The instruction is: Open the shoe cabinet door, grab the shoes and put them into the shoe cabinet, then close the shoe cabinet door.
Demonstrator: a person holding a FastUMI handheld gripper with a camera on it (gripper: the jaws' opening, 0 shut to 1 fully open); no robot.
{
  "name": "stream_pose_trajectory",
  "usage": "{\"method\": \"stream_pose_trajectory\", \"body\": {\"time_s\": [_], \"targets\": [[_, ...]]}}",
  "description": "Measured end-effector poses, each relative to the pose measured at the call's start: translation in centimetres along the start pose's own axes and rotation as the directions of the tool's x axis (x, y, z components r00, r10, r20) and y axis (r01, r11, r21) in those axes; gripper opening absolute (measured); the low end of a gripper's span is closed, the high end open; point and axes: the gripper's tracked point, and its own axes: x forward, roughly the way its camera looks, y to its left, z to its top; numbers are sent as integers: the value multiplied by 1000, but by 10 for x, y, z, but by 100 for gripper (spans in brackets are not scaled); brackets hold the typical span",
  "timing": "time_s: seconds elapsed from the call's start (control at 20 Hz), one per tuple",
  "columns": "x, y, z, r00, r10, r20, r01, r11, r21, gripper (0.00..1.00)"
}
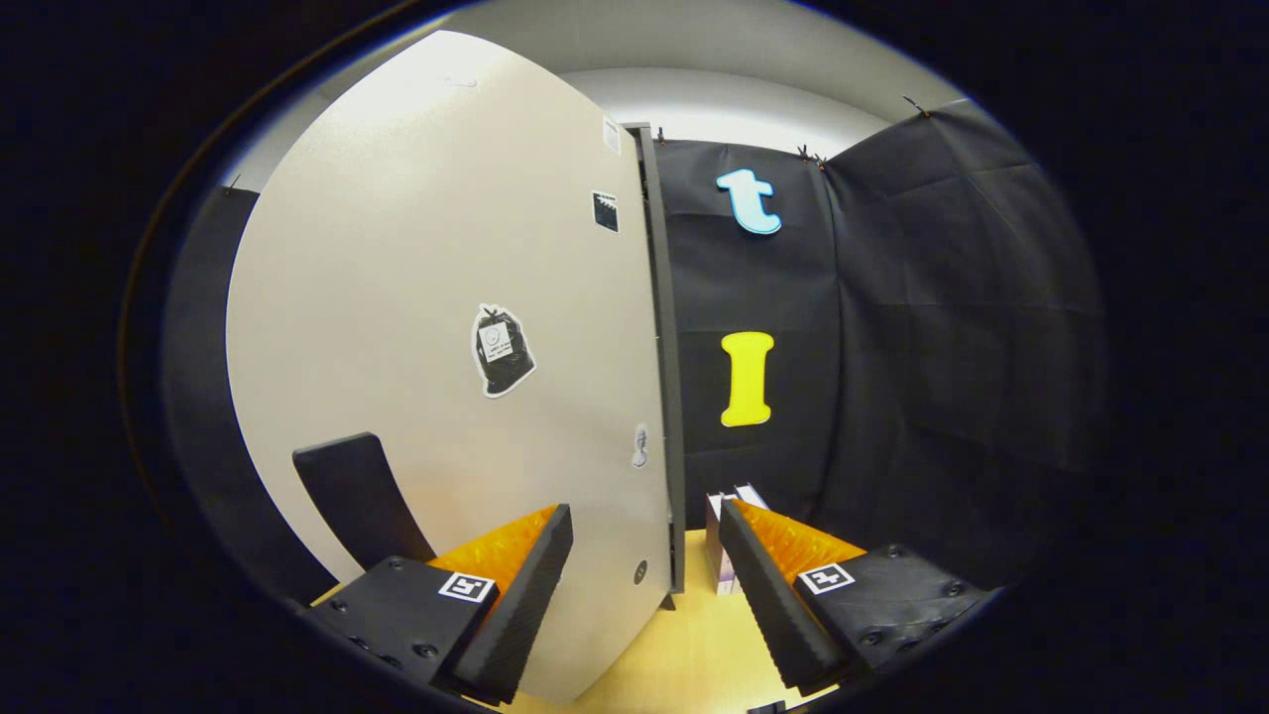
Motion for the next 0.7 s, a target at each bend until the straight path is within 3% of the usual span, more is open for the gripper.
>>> {"method": "stream_pose_trajectory", "body": {"time_s": [0.7], "targets": [[66, 173, -21, 999, 47, 4, -47, 998, -33, 95]]}}
